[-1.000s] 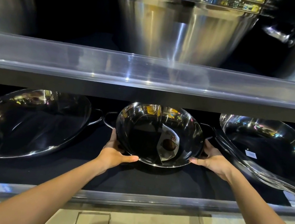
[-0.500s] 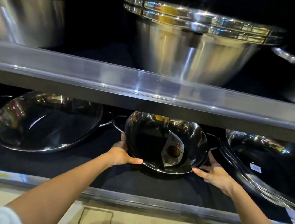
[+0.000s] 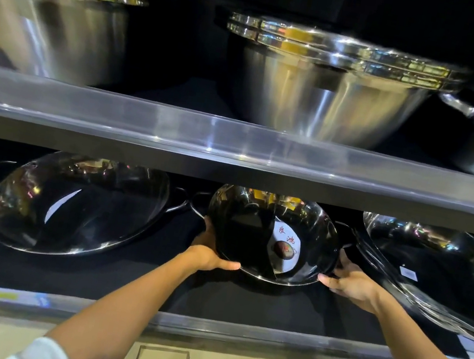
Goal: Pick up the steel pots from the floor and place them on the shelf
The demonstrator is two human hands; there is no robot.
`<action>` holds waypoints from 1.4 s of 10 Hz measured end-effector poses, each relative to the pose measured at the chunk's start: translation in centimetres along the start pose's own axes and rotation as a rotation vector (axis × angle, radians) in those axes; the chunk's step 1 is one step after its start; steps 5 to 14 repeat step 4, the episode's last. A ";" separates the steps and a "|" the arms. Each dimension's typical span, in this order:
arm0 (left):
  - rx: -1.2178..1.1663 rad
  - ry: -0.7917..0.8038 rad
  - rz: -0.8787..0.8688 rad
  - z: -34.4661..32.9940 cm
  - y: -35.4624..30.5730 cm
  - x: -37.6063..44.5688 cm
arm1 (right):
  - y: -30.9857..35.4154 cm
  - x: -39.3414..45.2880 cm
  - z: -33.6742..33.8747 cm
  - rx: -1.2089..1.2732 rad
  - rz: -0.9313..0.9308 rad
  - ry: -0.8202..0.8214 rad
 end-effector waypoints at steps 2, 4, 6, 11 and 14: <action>-0.097 -0.013 -0.034 -0.4 0.1 0.0 | -1.2 0.3 0.2 0.067 -0.021 0.019; 0.134 -0.135 -0.044 1.7 0.0 -3.8 | 1.1 -1.0 1.2 -0.231 0.085 -0.103; 0.134 -0.135 -0.044 1.7 0.0 -3.8 | 1.1 -1.0 1.2 -0.231 0.085 -0.103; 0.134 -0.135 -0.044 1.7 0.0 -3.8 | 1.1 -1.0 1.2 -0.231 0.085 -0.103; 0.134 -0.135 -0.044 1.7 0.0 -3.8 | 1.1 -1.0 1.2 -0.231 0.085 -0.103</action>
Point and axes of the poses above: each hand's wrist, its own x-axis towards the middle knuckle, its own z-axis out of the back of the hand, y = z × x, the point moved 10 cm from there along x, towards the middle knuckle, and after that the axes turned 1 degree about y, right-handed, at the moved point
